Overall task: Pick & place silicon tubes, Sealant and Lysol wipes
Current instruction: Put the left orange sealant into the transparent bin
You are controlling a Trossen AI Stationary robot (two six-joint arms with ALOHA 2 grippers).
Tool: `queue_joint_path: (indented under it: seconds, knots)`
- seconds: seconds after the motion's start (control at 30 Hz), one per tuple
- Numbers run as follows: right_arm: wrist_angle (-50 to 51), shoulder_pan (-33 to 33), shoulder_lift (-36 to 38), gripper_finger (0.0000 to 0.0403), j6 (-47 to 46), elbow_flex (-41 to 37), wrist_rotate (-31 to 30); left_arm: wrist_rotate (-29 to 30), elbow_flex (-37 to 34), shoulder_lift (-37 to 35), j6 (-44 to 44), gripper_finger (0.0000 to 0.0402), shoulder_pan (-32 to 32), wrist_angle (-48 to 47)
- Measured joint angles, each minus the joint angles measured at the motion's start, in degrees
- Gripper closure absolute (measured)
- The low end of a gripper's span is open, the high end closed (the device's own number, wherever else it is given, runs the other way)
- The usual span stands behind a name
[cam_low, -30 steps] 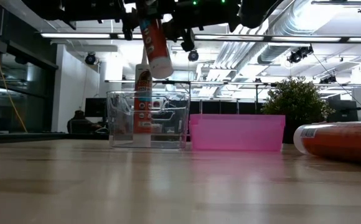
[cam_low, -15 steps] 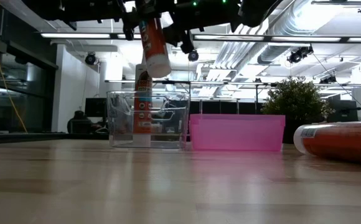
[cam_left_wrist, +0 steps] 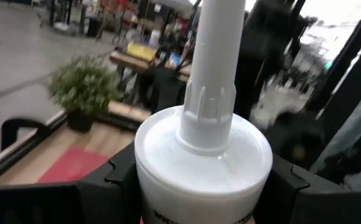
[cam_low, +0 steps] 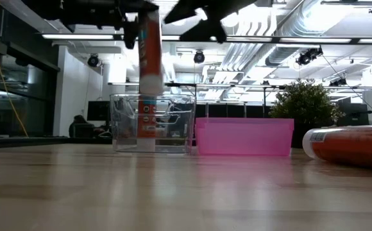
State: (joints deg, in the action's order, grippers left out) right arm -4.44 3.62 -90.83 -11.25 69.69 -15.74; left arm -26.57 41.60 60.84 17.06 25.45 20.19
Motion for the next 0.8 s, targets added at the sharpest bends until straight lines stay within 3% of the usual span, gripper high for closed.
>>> queue_joint_path:
  seconds: [0.23,0.8]
  knots:
    - [8.8,0.0,5.4,0.0053,-0.1,0.0,-1.0,1.7,0.0,0.0,-7.7,0.0205,0.0,-5.4]
    - [9.5,-4.8,6.1,0.0054,-1.8,0.0,-1.1,2.0,0.0,0.0,-22.5,0.0205,0.0,-13.4]
